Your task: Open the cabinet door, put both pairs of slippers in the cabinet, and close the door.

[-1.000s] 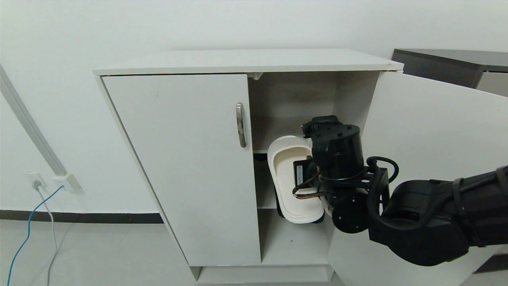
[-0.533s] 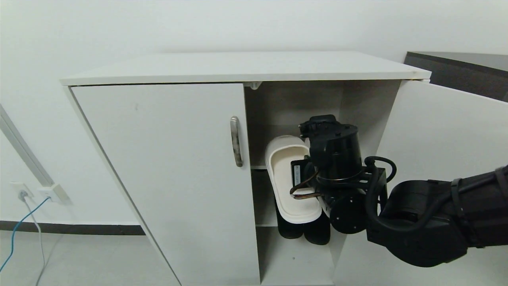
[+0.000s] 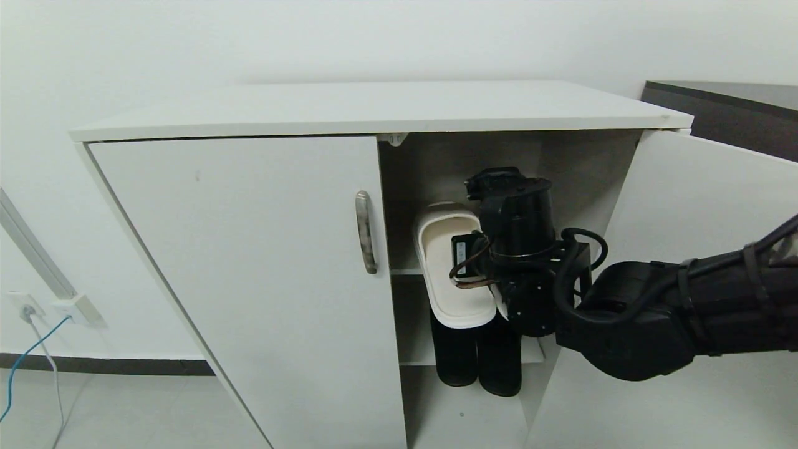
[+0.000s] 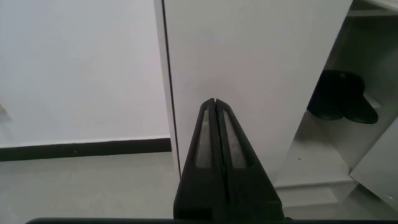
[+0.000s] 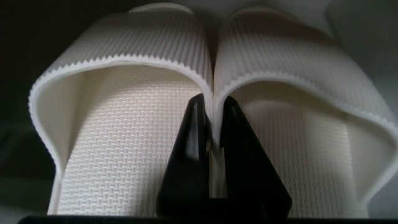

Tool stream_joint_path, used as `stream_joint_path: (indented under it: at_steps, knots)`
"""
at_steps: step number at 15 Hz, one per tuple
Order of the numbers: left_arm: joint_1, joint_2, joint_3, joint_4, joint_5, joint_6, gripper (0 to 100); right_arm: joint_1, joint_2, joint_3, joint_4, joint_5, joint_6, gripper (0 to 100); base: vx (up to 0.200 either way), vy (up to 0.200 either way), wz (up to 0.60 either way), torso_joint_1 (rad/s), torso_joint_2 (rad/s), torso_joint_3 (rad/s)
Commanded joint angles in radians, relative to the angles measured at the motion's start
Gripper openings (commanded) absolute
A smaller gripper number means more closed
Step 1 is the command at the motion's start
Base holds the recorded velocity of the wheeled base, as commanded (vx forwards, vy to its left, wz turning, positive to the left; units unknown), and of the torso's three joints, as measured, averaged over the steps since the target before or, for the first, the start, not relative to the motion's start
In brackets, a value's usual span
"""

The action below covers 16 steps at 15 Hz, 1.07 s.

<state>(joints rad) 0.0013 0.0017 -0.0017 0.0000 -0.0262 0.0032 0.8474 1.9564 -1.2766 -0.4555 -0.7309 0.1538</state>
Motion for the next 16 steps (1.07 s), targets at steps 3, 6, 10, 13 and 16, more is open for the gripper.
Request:
stream_joint_path:
  at_steps: [3,6,10,13,16]
  knots:
    - [0.000,0.000,0.000,0.000,0.000,0.000,0,-0.048,0.107,-0.194,0.109,0.031,0.015,0,0.000,0.000,0.00,0.000,0.00,0.000]
    - [0.000,0.000,0.000,0.000,0.000,0.000,0,-0.070,0.151,-0.294,0.173,0.031,0.021,0,0.000,0.000,0.00,0.000,0.00,0.000]
    - [0.000,0.000,0.000,0.000,0.002,0.000,0,-0.108,0.223,-0.448,0.255,0.033,0.047,0,0.000,0.000,0.00,0.000,0.00,0.000]
    - [0.002,0.000,0.000,0.000,0.002,0.000,0,-0.123,0.237,-0.501,0.321,0.080,0.085,0,0.000,0.000,0.00,0.000,0.00,0.000]
    - [0.002,0.000,0.000,0.000,0.014,0.000,0,-0.140,0.266,-0.541,0.330,0.080,0.085,0,0.000,0.000,0.00,0.000,0.00,0.000]
